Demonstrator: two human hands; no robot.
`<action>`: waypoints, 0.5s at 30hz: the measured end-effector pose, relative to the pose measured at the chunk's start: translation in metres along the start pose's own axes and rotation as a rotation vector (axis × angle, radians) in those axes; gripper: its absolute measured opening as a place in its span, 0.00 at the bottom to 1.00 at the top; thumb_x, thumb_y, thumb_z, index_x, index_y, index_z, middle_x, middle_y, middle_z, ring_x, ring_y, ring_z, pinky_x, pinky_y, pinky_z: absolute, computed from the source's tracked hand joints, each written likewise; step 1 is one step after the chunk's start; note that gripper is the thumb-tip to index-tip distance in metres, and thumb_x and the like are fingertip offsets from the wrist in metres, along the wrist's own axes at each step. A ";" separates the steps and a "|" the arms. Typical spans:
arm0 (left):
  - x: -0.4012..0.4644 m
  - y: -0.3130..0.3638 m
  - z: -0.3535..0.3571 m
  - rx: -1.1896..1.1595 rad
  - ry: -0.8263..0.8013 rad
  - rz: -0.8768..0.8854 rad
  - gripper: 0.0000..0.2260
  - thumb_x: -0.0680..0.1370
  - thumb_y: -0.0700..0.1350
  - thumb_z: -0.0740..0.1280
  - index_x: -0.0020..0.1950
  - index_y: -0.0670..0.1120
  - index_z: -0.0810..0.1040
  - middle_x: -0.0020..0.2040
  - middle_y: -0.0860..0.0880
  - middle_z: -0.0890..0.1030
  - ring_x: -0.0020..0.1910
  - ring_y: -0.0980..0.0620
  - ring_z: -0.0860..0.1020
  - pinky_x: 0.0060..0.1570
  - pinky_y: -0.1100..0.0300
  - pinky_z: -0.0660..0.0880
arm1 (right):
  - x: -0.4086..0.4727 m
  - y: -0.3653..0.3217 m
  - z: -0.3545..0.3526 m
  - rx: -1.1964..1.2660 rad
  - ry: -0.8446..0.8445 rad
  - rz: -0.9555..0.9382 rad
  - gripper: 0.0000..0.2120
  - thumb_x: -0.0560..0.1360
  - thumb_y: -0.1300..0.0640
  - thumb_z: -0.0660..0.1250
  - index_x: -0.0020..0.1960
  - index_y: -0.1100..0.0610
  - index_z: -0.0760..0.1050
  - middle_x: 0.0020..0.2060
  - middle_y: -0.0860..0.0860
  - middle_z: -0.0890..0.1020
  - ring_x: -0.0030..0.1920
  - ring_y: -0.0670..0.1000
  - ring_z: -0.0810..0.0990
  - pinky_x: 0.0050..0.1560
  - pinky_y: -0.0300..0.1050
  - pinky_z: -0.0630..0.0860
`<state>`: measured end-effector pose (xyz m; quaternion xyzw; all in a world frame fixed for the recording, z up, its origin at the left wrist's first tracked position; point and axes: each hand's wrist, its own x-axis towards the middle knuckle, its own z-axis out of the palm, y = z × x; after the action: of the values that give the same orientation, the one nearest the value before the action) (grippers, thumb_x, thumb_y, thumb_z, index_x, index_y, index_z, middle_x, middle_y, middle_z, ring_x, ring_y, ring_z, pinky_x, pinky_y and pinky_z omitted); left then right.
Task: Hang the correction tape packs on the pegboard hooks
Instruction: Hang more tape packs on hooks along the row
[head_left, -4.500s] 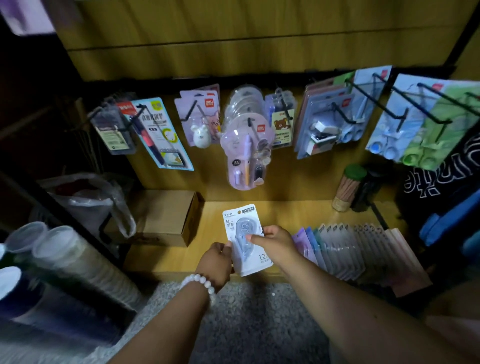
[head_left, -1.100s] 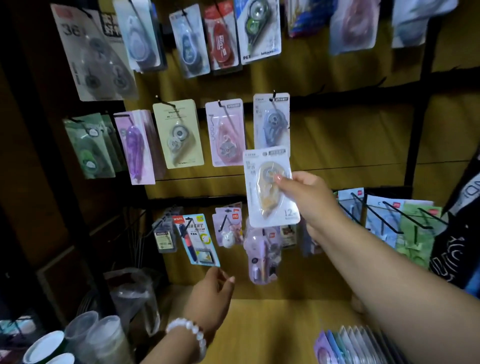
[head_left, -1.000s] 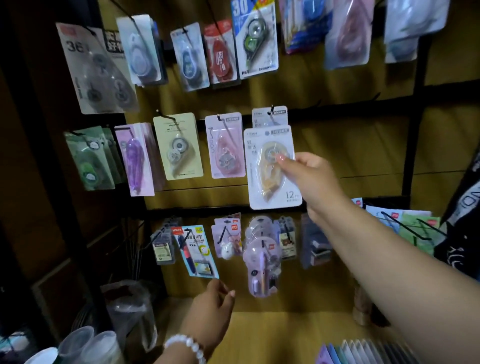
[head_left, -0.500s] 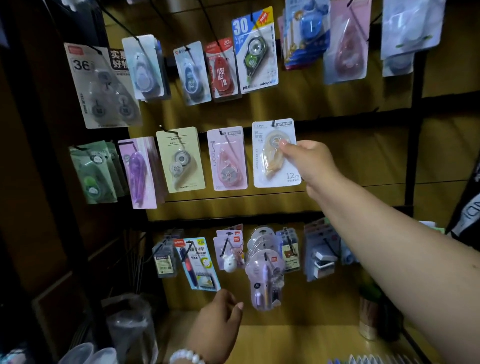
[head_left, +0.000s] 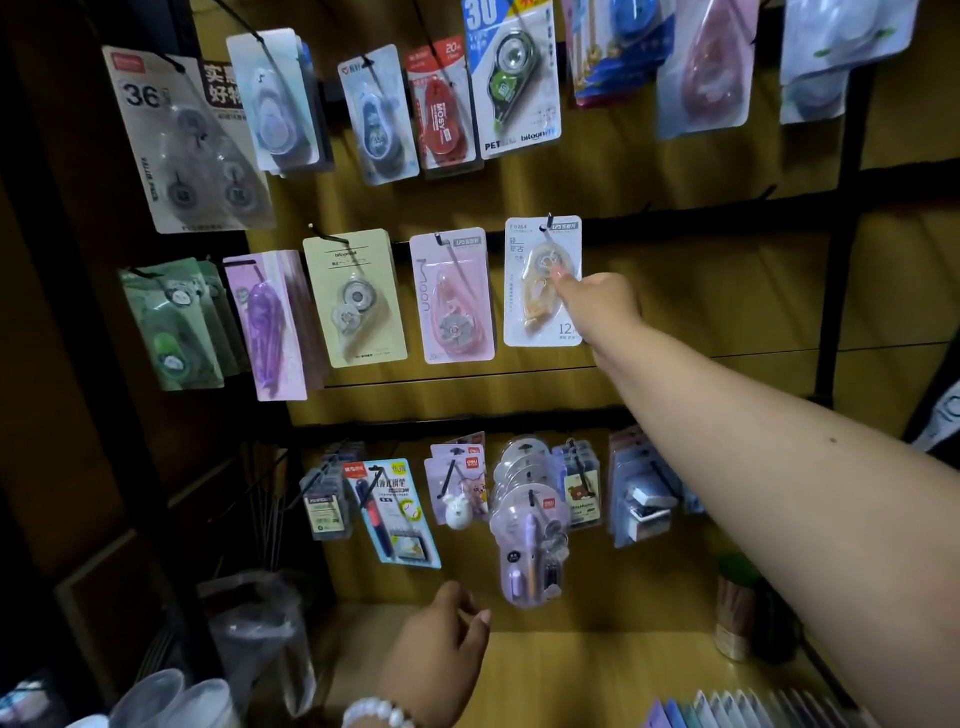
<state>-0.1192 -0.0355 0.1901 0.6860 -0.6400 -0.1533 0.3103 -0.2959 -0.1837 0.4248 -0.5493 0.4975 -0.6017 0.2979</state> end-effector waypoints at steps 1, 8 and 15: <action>-0.001 0.000 0.001 0.001 -0.003 0.007 0.07 0.78 0.55 0.63 0.48 0.52 0.71 0.35 0.54 0.77 0.48 0.52 0.81 0.44 0.61 0.73 | -0.001 0.004 -0.001 -0.029 0.004 -0.010 0.18 0.76 0.44 0.65 0.45 0.60 0.78 0.42 0.55 0.83 0.40 0.55 0.82 0.41 0.48 0.76; -0.009 0.009 0.003 0.034 -0.025 0.047 0.07 0.80 0.54 0.62 0.46 0.52 0.69 0.34 0.53 0.79 0.40 0.54 0.78 0.43 0.60 0.73 | -0.036 0.046 -0.013 -0.149 -0.050 -0.043 0.19 0.80 0.45 0.58 0.47 0.59 0.76 0.34 0.52 0.82 0.35 0.52 0.79 0.43 0.45 0.74; -0.024 0.014 0.008 0.089 -0.019 0.038 0.08 0.79 0.56 0.61 0.50 0.52 0.71 0.43 0.51 0.82 0.48 0.50 0.80 0.43 0.59 0.73 | -0.096 0.088 -0.033 -0.389 -0.217 -0.103 0.19 0.80 0.43 0.57 0.44 0.57 0.77 0.36 0.53 0.83 0.40 0.55 0.82 0.46 0.51 0.77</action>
<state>-0.1382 -0.0143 0.1884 0.6853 -0.6620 -0.1253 0.2764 -0.3231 -0.1171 0.3116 -0.6824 0.5407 -0.4461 0.2070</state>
